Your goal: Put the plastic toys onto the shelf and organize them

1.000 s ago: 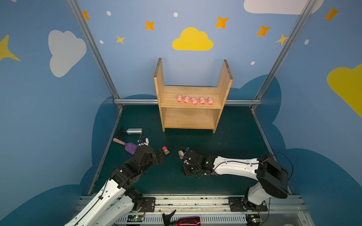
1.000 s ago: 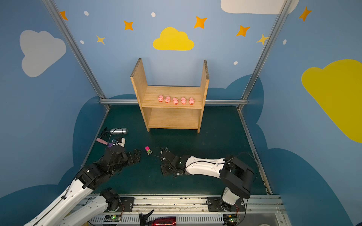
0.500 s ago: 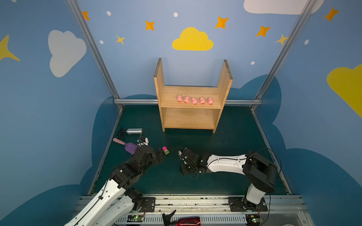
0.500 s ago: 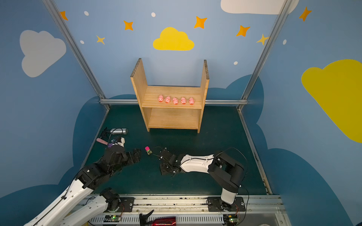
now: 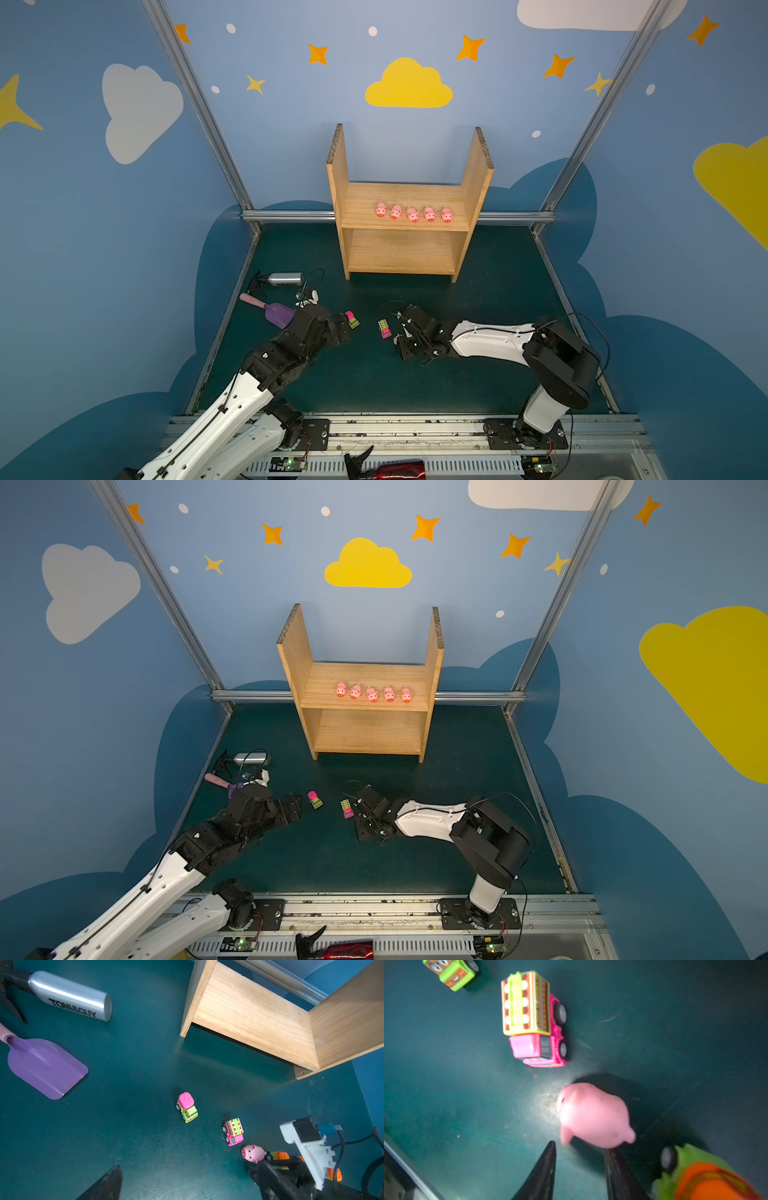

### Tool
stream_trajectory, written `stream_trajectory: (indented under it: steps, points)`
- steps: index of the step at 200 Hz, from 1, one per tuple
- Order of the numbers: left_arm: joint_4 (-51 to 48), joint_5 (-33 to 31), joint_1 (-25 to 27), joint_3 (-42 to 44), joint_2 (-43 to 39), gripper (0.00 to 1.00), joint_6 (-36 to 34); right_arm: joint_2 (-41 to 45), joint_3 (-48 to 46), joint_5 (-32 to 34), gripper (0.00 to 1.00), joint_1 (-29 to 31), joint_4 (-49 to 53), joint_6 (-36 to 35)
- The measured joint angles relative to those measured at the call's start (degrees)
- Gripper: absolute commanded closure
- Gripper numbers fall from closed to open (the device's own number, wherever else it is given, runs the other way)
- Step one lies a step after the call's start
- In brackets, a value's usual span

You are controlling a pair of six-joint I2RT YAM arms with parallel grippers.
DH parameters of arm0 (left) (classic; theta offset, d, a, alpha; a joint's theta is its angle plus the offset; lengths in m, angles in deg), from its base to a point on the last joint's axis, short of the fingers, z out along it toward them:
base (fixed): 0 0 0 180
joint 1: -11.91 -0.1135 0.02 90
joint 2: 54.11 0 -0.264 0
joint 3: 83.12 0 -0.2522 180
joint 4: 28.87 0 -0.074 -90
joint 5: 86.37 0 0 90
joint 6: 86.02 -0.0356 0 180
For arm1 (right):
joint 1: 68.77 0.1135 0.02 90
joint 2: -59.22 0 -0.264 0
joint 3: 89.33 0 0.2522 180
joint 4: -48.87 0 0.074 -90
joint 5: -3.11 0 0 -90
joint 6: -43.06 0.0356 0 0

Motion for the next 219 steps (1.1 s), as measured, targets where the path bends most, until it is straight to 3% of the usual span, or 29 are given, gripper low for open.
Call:
stream_trajectory:
  steps: [64, 127, 219]
  points:
    - [0.5, 0.0, -0.2, 0.0, 0.9, 0.00, -0.2, 0.2, 0.0, -0.7, 0.47, -3.3, 0.4, -2.3]
    - [0.5, -0.2, -0.3, 0.0, 0.5, 0.00, -0.2, -0.1, 2.4, -1.0, 0.57, -3.4, 1.5, -3.5]
    - [0.3, 0.0, -0.3, 0.0, -1.3, 0.00, -0.2, -0.1, 3.5, -0.2, 0.45, -3.4, 3.5, -4.6]
